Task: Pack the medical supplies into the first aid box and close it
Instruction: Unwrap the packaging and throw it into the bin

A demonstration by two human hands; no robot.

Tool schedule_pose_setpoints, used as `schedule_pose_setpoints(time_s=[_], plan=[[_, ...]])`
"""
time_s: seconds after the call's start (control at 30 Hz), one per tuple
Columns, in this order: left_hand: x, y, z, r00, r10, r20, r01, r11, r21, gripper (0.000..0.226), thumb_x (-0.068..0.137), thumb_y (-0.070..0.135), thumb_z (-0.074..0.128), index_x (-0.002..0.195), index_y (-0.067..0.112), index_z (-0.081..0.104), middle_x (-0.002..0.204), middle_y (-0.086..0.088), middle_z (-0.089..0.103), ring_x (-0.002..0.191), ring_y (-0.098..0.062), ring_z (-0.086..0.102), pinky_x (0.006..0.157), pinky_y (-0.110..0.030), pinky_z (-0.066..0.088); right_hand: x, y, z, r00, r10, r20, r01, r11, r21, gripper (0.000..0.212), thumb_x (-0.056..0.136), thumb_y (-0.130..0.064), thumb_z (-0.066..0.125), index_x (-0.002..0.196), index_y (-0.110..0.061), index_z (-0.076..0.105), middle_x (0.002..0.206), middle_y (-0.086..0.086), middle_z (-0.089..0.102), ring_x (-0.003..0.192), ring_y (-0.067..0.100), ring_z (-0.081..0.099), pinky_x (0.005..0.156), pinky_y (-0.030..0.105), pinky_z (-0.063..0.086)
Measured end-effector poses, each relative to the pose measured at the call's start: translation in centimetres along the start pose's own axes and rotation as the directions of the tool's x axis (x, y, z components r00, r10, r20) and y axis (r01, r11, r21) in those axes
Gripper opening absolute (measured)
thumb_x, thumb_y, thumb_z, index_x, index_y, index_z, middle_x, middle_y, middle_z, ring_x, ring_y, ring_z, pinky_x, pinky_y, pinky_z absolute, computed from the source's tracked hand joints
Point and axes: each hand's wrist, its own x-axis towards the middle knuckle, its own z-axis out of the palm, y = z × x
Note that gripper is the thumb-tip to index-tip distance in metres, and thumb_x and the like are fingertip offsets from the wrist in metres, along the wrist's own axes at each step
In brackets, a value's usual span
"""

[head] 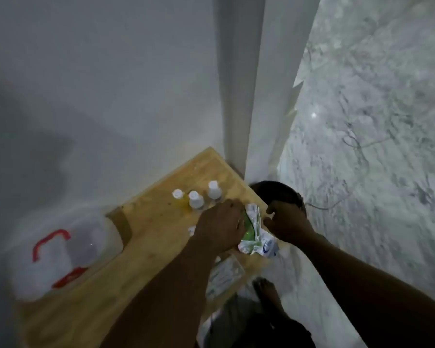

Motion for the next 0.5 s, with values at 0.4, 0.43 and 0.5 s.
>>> schedule_pose_setpoints(time_s=[0.4, 0.43, 0.5], plan=[[2.6, 1.6, 6.5, 0.971, -0.122, 0.207, 0.085, 0.98, 0.181, 0.049, 0.092, 0.032, 0.06, 0.138, 0.018, 0.049, 0.133, -0.016, 0.052, 0.114, -0.038, 0.057, 0.08, -0.043, 0.051, 1.0, 3.4, 4.7, 0.992, -0.064, 0.108, 0.073, 0.993, -0.088, 0.024, 0.075, -0.035, 0.075, 0.085, -0.02, 0.058, 0.094, 0.007, 0.053, 0.088, 0.027, 0.059, 0.062, 0.03, 0.039], [2.6, 1.8, 6.7, 0.973, -0.134, 0.187, 0.1, 0.978, 0.181, 0.049, 0.093, 0.031, 0.059, 0.139, 0.018, 0.049, 0.135, -0.017, 0.051, 0.113, -0.039, 0.058, 0.078, -0.043, 0.052, 1.2, 3.5, 4.9, 0.993, -0.056, 0.103, 0.066, 0.993, -0.094, 0.022, 0.076, -0.033, 0.073, 0.083, -0.019, 0.058, 0.093, 0.007, 0.053, 0.088, 0.028, 0.059, 0.062, 0.03, 0.038], [2.6, 1.9, 7.0, 0.976, -0.152, 0.156, 0.127, 0.979, 0.161, 0.047, 0.092, 0.028, 0.061, 0.137, 0.017, 0.051, 0.135, -0.02, 0.052, 0.11, -0.041, 0.06, 0.074, -0.043, 0.053, 1.5, 3.6, 5.2, 0.995, -0.04, 0.094, 0.051, 0.992, -0.116, 0.018, 0.08, -0.029, 0.069, 0.083, -0.014, 0.059, 0.095, 0.01, 0.055, 0.087, 0.03, 0.059, 0.061, 0.031, 0.035]])
